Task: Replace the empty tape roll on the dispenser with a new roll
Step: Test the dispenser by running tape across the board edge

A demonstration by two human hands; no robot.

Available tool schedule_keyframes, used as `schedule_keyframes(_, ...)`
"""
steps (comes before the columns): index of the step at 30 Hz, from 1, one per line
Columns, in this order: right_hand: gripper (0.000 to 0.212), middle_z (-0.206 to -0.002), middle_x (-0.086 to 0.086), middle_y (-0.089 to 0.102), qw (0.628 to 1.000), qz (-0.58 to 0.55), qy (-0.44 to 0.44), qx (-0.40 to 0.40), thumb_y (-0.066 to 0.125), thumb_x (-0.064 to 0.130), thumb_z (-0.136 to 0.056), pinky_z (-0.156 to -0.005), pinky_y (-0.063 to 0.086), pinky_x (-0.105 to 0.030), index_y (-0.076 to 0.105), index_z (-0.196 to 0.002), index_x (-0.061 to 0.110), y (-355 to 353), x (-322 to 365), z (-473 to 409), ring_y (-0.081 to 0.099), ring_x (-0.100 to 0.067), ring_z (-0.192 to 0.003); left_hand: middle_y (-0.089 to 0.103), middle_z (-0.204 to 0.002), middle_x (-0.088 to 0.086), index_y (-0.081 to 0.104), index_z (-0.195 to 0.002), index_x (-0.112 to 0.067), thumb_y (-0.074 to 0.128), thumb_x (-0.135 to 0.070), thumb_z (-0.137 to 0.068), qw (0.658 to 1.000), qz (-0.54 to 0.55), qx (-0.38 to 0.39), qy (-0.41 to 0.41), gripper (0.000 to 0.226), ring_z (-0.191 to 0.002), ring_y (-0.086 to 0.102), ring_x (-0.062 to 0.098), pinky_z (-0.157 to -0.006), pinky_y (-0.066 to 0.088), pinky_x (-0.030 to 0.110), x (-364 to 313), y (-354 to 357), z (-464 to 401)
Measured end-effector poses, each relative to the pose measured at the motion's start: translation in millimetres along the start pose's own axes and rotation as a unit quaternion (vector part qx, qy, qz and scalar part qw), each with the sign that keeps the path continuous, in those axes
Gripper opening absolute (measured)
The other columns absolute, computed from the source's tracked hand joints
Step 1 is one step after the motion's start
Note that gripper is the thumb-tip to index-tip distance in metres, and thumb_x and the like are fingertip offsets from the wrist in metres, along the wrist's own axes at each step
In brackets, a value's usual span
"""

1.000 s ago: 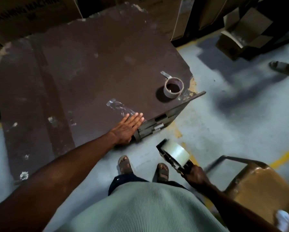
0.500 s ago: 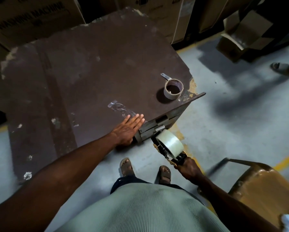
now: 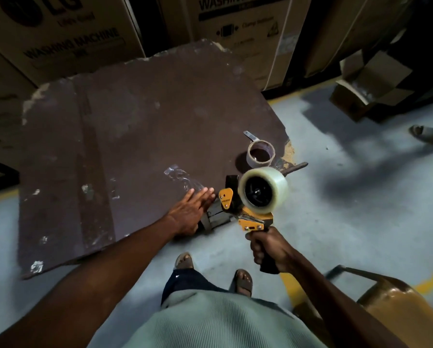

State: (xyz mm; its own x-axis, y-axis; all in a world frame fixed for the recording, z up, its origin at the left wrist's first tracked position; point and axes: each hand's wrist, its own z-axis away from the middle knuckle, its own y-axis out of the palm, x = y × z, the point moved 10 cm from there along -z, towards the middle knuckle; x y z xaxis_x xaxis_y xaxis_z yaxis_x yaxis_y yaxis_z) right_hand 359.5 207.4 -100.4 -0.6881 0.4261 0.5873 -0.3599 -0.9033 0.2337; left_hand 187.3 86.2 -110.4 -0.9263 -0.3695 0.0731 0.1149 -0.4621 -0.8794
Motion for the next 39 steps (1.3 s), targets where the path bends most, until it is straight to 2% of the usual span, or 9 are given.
schedule_keyframes(9,0.021,-0.052,0.005,0.030,0.986,-0.115,0.059,0.103,0.050,0.013,-0.088,-0.040,0.028,-0.023,0.051,-0.068,0.020,78.1,67.0,-57.3,0.027,-0.011,-0.038,-0.026,-0.161,0.005,-0.016,-0.155,-0.012,0.051,-0.027,-0.083,0.997,0.079,-0.022,-0.004,0.100,-0.152,-0.016,0.024,-0.124,-0.005,0.045,1.3,6.4,0.3)
schedule_keyframes(14,0.019,-0.050,0.008,0.033,0.973,-0.131,0.068,0.176,0.058,0.020,-0.080,-0.039,0.034,-0.021,0.045,-0.066,0.021,128.5,102.9,-99.1,0.031,-0.007,-0.036,-0.009,-0.166,0.005,-0.007,-0.156,-0.016,0.051,-0.030,-0.082,0.991,0.116,-0.053,0.036,0.095,-0.153,-0.011,0.024,-0.124,-0.003,0.047,6.7,1.0,3.1)
schedule_keyframes(19,0.021,-0.047,0.008,0.032,0.973,-0.105,0.065,0.194,0.056,0.019,-0.079,-0.038,0.032,-0.019,0.039,-0.068,0.020,165.2,138.3,-132.5,0.030,-0.007,-0.034,0.030,-0.156,0.018,0.030,-0.147,-0.011,0.056,-0.025,-0.074,0.986,0.152,-0.051,0.041,0.078,-0.150,0.018,0.032,-0.122,0.014,0.049,18.6,-1.3,6.0)
schedule_keyframes(21,0.019,-0.047,0.007,0.033,0.972,-0.102,0.069,0.200,0.055,0.019,-0.080,-0.038,0.031,-0.019,0.040,-0.068,0.020,176.5,150.6,-144.8,0.030,-0.007,-0.033,0.037,-0.151,0.015,0.027,-0.146,-0.014,0.058,-0.030,-0.073,0.983,0.175,-0.047,0.033,0.080,-0.145,0.026,0.035,-0.118,0.024,0.049,25.8,0.2,4.7)
schedule_keyframes(27,0.018,-0.046,0.008,0.034,0.973,-0.069,0.089,0.203,0.058,0.021,-0.079,-0.037,0.031,-0.020,0.045,-0.067,0.019,190.3,175.3,-183.7,0.030,-0.006,-0.033,0.020,-0.164,0.012,0.019,-0.154,-0.008,0.047,-0.032,-0.079,0.973,0.203,-0.103,0.029,0.084,-0.153,0.012,0.026,-0.123,0.010,0.052,39.8,-12.7,13.0)
schedule_keyframes(31,0.017,-0.046,0.008,0.035,0.971,-0.043,0.101,0.210,0.056,0.021,-0.081,-0.037,0.030,-0.020,0.047,-0.067,0.018,188.7,187.8,-206.3,0.032,-0.006,-0.033,0.010,-0.167,0.006,0.015,-0.156,-0.012,0.038,-0.035,-0.085,0.975,0.211,-0.066,0.000,0.078,-0.154,0.004,0.021,-0.123,-0.001,0.049,41.6,-12.8,11.5)
schedule_keyframes(34,0.017,-0.046,0.009,0.037,0.969,-0.045,0.110,0.217,0.058,0.022,-0.080,-0.038,0.032,-0.020,0.048,-0.066,0.018,188.4,193.7,-221.0,0.033,-0.006,-0.034,0.017,-0.165,0.005,0.022,-0.155,-0.013,0.039,-0.035,-0.088,0.968,0.243,-0.057,-0.036,0.073,-0.153,0.011,0.019,-0.123,0.006,0.046,42.4,-17.1,9.6)
schedule_keyframes(37,0.019,-0.045,0.008,0.037,0.967,-0.048,0.126,0.214,0.059,0.022,-0.079,-0.037,0.031,-0.019,0.049,-0.064,0.017,186.0,196.8,-231.0,0.034,-0.006,-0.033,0.050,-0.148,0.003,0.049,-0.139,-0.013,0.043,-0.035,-0.079,0.963,0.239,-0.116,-0.045,0.065,-0.139,0.043,0.018,-0.115,0.035,0.041,43.0,-33.9,6.8)
schedule_keyframes(39,0.020,-0.046,0.007,0.039,0.968,-0.047,0.133,0.206,0.060,0.022,-0.080,-0.037,0.031,-0.019,0.050,-0.063,0.017,182.8,197.9,-233.9,0.036,-0.006,-0.034,0.059,-0.138,0.004,0.057,-0.129,-0.012,0.043,-0.032,-0.075,0.957,0.258,-0.123,-0.047,0.060,-0.130,0.051,0.020,-0.109,0.042,0.038,43.3,-41.3,3.7)
